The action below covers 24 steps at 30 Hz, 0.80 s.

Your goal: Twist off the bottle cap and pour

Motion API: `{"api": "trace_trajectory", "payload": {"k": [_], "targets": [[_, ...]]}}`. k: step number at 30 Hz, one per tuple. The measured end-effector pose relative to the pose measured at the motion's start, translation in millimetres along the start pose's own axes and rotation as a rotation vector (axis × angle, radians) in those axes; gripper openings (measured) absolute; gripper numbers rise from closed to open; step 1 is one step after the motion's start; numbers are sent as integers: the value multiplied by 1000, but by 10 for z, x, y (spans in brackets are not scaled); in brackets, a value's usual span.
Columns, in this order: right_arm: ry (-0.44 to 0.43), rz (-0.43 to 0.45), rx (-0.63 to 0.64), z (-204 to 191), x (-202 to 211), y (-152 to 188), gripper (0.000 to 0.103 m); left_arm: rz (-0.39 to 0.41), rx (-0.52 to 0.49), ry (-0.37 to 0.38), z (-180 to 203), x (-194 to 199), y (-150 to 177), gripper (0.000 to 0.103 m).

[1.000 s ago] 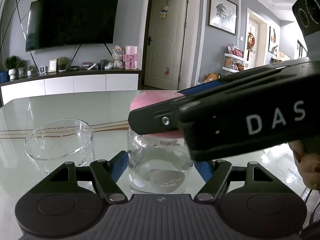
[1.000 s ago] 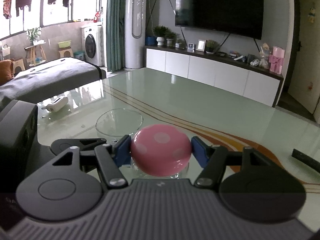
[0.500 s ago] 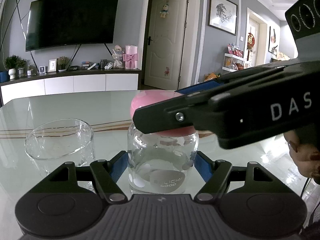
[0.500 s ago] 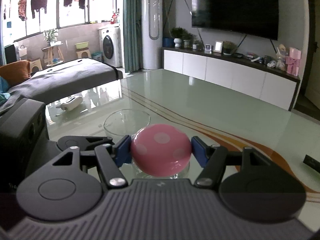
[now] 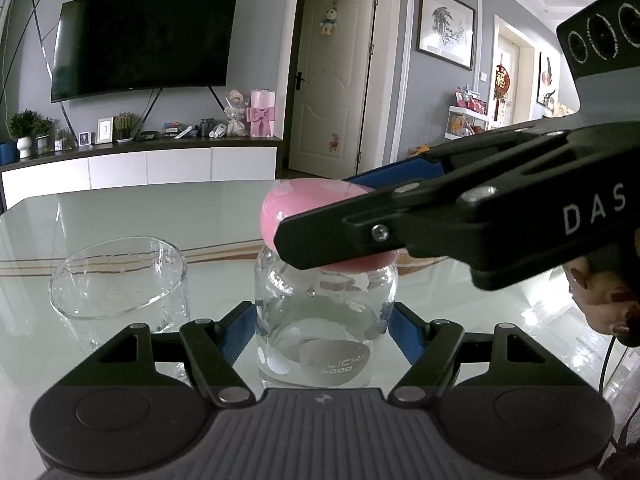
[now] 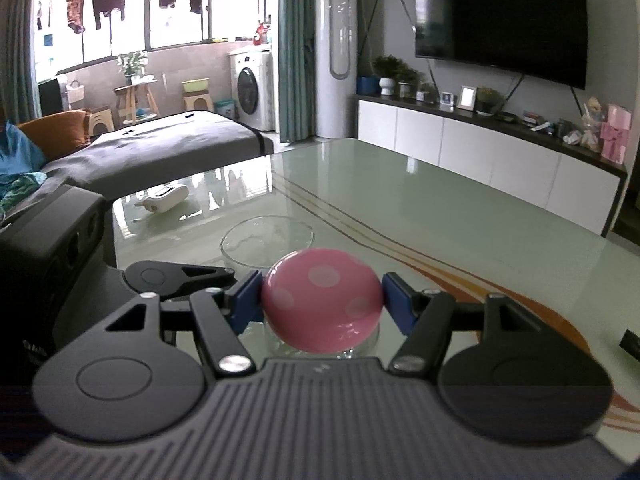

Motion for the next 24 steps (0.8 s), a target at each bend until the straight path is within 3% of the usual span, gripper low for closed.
{"api": "trace_trajectory", "payload": {"k": [24], "targets": [[-76,-9,42,51,33,22,66,0,3,0,20,10,24,75]]}}
Point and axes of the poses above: each gripper's, at about its wrist camera, not at the fingertips, and x roughly against the way its jaws point, z to its right, y to its underside, the point moved 7 cm from there along -x, roughly the way its jaws point
